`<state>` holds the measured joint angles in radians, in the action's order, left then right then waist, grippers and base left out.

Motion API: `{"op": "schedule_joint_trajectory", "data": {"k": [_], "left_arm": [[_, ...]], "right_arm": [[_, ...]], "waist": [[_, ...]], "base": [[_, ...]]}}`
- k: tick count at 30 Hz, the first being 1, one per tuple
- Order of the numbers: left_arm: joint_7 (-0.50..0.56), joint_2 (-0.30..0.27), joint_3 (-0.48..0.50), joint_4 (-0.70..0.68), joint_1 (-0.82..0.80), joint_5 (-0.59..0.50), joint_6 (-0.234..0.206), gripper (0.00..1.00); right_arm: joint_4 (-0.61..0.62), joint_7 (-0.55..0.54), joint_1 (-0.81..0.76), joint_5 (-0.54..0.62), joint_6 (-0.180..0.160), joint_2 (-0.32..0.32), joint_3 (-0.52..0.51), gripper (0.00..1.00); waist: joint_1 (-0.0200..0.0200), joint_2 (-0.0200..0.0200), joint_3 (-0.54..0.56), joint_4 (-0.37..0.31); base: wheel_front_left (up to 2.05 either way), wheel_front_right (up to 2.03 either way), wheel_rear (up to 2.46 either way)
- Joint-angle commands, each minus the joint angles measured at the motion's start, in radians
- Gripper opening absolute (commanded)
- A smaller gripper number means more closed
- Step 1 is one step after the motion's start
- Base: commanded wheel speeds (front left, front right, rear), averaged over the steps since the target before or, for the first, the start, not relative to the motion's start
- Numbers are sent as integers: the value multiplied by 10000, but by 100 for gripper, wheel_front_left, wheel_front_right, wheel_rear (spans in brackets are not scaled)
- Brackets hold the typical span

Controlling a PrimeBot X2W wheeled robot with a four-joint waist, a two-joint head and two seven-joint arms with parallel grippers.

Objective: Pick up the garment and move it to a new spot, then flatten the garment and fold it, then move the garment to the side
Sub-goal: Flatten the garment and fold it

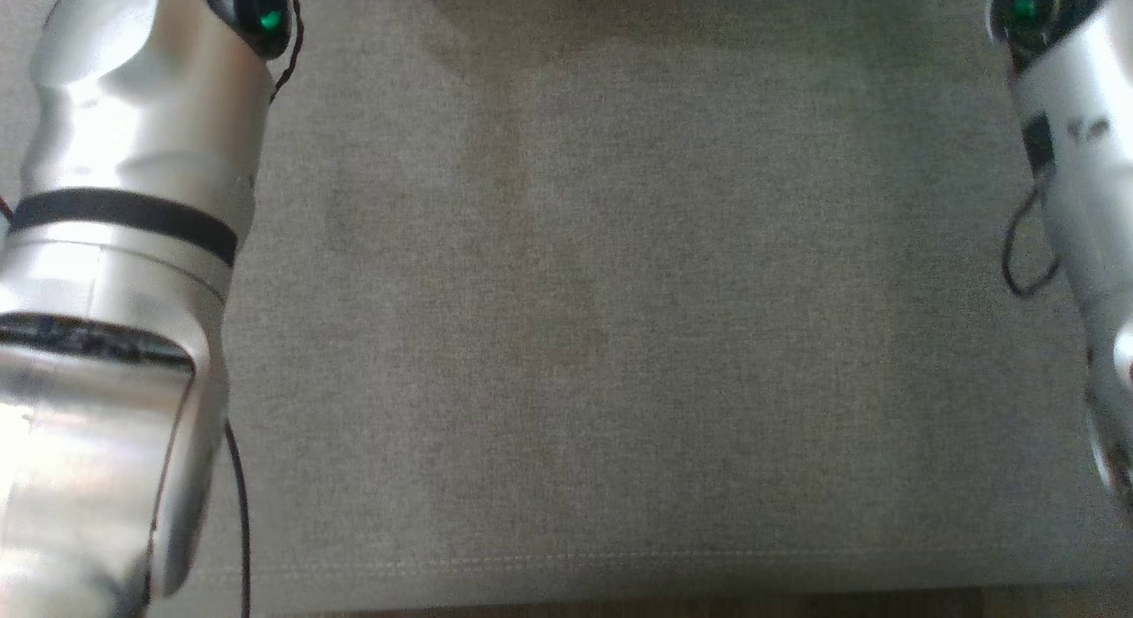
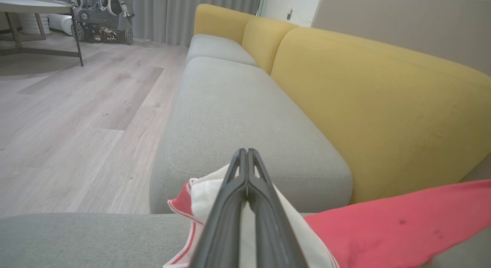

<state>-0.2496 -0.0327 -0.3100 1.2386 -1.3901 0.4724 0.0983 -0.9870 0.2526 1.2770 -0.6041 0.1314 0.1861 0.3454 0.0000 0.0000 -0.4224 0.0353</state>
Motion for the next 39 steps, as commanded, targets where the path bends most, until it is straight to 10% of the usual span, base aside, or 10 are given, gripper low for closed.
{"op": "schedule_joint_trajectory", "data": {"k": [1, 14, 28, 39], "left_arm": [[-119, -480, 232, -798, 286, 63, 40, 0], [-121, -785, 1370, -6059, 7007, -194, -222, 0], [1581, -1199, 1594, -12989, 14361, -112, -2239, 0], [2902, -1279, 1377, -14669, 16305, -16, -3000, 0]], "right_arm": [[790, 88, -976, -195, -7, 101, -104, 0], [3709, 90, -7234, -809, -7, 489, -939, 0], [7490, -1836, -12900, 468, -7, -241, -3164, 0], [9930, -3737, -15504, 1617, -7, -1322, -4751, 0]], "waist": [[0, 0, 339, 46], [0, 0, 2573, 161], [0, 0, 4118, 497], [0, 0, 4361, 873]], "base": [[0, 0, 0], [0, 0, 0], [0, 0, 0], [0, 0, 0]]}}
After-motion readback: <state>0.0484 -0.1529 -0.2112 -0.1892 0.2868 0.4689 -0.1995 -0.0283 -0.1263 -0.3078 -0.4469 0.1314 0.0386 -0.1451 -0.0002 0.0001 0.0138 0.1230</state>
